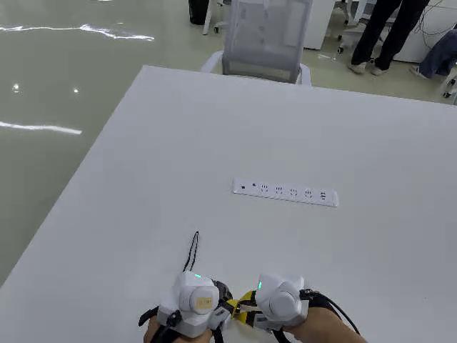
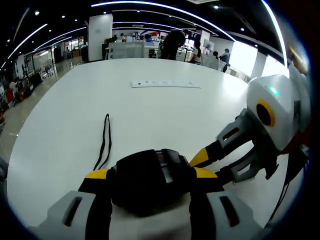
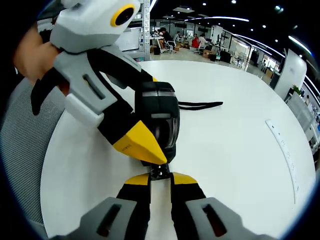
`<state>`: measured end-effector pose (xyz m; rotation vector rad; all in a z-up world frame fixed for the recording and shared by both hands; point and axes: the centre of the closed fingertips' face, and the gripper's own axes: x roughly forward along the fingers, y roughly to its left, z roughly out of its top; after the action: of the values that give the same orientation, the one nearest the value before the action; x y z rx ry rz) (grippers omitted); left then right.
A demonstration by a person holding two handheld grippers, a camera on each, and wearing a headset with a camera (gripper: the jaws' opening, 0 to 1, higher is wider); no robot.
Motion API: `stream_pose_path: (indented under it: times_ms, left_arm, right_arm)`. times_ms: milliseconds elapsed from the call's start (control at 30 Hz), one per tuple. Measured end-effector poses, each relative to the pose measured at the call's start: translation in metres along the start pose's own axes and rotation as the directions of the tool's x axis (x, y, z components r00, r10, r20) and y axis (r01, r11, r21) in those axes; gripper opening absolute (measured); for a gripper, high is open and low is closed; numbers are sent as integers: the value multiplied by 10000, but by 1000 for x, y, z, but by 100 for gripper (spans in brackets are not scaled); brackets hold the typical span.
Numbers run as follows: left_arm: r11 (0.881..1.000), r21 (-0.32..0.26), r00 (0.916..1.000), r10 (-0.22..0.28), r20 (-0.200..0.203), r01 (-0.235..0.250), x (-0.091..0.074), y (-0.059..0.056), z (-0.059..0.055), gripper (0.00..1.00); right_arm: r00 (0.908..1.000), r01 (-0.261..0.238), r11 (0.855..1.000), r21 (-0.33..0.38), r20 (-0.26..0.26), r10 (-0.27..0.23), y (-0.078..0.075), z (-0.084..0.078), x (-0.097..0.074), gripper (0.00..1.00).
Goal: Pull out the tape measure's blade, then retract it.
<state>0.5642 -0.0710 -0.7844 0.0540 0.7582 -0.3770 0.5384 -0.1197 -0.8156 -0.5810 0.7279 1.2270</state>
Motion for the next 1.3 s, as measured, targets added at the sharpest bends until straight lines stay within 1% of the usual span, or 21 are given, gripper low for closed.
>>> stream_pose_path:
  times_ms: [67, 167, 233, 567, 600, 667, 700, 733, 767, 800, 833, 900, 933, 1000, 1033, 1133, 1167, 1200, 1233, 1267, 1300]
  left_arm:
    - [10000, -8, 10000, 10, -1, -10, 0, 0, 0, 59]
    - [10000, 71, 9999, 34, 110, -35, 0, 0, 0, 59]
    - [10000, 81, 9999, 43, 118, -44, 0, 0, 0, 59]
    - [10000, 21, 9999, -79, 104, 79, 0, 0, 0, 60]
    - [9999, 1, 9999, -122, 78, 122, 0, 0, 0, 61]
    - [9994, 205, 9994, -281, -216, 285, -1, -1, -3, 62]
    - [9952, 704, 9969, -645, -451, 676, -3, -3, -4, 62]
    - [9929, 922, 9964, -718, -457, 758, -4, -2, -4, 62]
    - [9866, 1308, 9950, -948, -307, 980, -6, -3, -1, 62]
    - [9750, 1997, 9952, -963, -181, 980, -8, 0, 2, 62]
    - [9723, 2066, 9940, -1084, -158, 1093, -11, 0, 2, 63]
    - [9718, 2013, 9921, -1252, -7, 1228, -17, 8, 4, 65]
    - [9709, 2025, 9910, -1330, 123, 1278, -19, 12, 6, 68]
    - [9647, 2147, 9867, -1613, 226, 1528, -23, 18, 6, 74]
    - [9604, 2272, 9850, -1708, 230, 1612, -25, 22, 6, 75]
    - [9554, 2378, 9816, -1883, 330, 1753, -32, 29, 6, 75]
    - [9547, 2361, 9799, -1957, 393, 1812, -33, 30, 6, 74]
    - [9526, 2322, 9754, -2141, 531, 1965, -36, 30, 7, 74]
    - [9503, 2311, 9717, -2281, 617, 2084, -37, 29, 8, 75]
    - [9466, 2297, 9672, -2463, 619, 2264, -38, 27, 7, 78]
    - [9428, 2355, 9652, -2555, 553, 2361, -38, 27, 4, 82]
  right_arm:
    - [10000, -10, 10000, 86, -23, 10, 0, 2, 1, 12]
    - [10000, 31, 9997, 251, -87, -29, 1, 6, 5, 12]
    - [9999, -30, 10000, 28, -133, 30, 1, 6, 6, 12]
    - [9998, -24, 10000, -16, -174, 24, 2, 6, 5, 12]
    - [9999, -13, 10000, -14, -171, 13, 3, 6, 5, 12]
    - [9998, 7, 10000, -33, -185, -8, 3, 7, 5, 12]
    - [9998, 11, 10000, -20, -184, -11, 3, 7, 5, 12]
    - [9998, 20, 10000, 12, -174, -20, 3, 7, 5, 12]
    - [9999, 24, 10000, 1, -171, -24, 3, 7, 6, 12]
    - [9998, 23, 10000, 31, -182, -23, 3, 7, 5, 12]
    - [9998, 28, 10000, 21, -184, -27, 3, 7, 5, 12]
    - [9998, 55, 10000, 42, -199, -54, 3, 7, 6, 12]
    - [9998, 63, 10000, 67, -203, -62, 3, 6, 6, 12]
    - [9998, 81, 10000, 50, -209, -80, 3, 7, 6, 12]
    - [9997, 90, 9999, 65, -219, -89, 3, 8, 5, 12]
    - [9998, 132, 9997, 184, -165, -129, 3, 7, 5, 13]
    - [9998, 142, 9994, 301, -142, -138, 2, 7, 5, 13]
    - [9998, 162, 9988, 471, -86, -158, 2, 7, 5, 13]
    - [9999, 161, 9989, 432, -66, -158, 2, 7, 5, 14]
    - [9998, 183, 9990, 412, -53, -181, 2, 6, 5, 14]
    - [9998, 216, 9985, 506, -55, -213, 2, 6, 5, 14]
